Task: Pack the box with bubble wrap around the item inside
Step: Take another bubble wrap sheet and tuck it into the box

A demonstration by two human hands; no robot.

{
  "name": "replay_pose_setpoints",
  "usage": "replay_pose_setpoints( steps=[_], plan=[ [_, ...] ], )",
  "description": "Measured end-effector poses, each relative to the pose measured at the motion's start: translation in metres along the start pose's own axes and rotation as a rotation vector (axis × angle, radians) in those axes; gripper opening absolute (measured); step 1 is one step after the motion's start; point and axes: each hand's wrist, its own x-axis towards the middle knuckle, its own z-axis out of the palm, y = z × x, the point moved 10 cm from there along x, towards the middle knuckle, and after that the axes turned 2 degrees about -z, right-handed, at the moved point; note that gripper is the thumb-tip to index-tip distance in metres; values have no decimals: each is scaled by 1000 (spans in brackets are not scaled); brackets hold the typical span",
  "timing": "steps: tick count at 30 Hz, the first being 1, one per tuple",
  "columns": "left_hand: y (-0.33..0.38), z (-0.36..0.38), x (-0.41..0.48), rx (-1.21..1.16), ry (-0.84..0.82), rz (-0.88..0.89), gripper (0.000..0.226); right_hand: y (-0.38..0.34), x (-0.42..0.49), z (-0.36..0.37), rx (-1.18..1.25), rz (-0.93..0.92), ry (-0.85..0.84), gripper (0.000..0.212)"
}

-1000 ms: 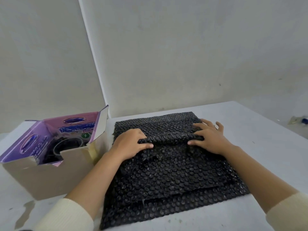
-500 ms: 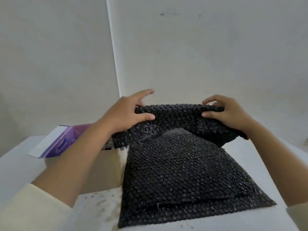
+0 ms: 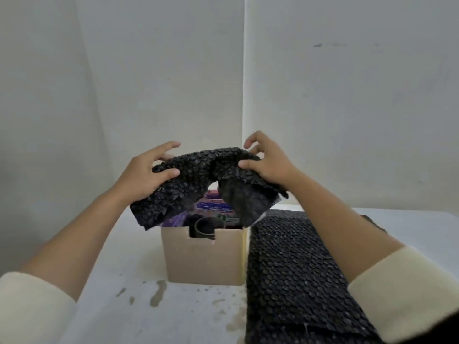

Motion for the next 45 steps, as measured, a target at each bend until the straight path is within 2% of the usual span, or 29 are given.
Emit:
replay_pose_setpoints(
  steps=[3,5,8,10,14,16,20,22,26,28,30,31,33,35,37,41,45],
  plan=[
    [-14,7,-7,-18,-36,1,51,9,-4,34,2,-14,15,25],
    [-17,22,-10,13,-79,18,34,18,-11,46,-3,-25,21,19],
    [-22,42,-12,-1,-137,1,20,33,-24,53,10,6,-63,11],
    [-23,54,-14,-58,-220,-25,28,41,-35,60,57,69,-225,16],
    [-31,65,-18,-68,-400,-90,54,42,-49,70,5,91,-480,50],
    [-34,74,-21,-64,-504,-123,63,43,-51,79,29,120,-578,54],
    [-36,96,-28,-26,-705,-172,54,42,-52,98,-18,177,-762,49],
    [-32,100,-30,56,-759,-159,47,41,-51,102,-17,199,-795,45],
    [-32,98,-27,98,-730,-151,40,38,-44,96,-93,115,-729,56],
    [-37,82,-19,274,-563,-134,29,38,-49,100,-89,116,-776,56],
    [-38,56,-14,574,-335,-127,32,40,-51,103,-71,128,-806,53],
    [-37,50,-15,629,-281,-128,34,39,-49,103,-68,128,-808,49],
    [-37,50,-22,566,-292,-135,29,36,-48,106,-55,132,-817,41],
    [-37,57,-30,364,-362,-174,21,34,-48,112,-52,134,-854,37],
    [-39,62,-34,222,-400,-222,29,35,-50,119,-88,140,-895,37],
    [-45,74,-38,315,-484,-231,39,33,-51,122,-142,150,-913,45],
    [-53,80,-42,334,-513,-211,53,12,-41,87,-189,19,-697,29]
  ],
)
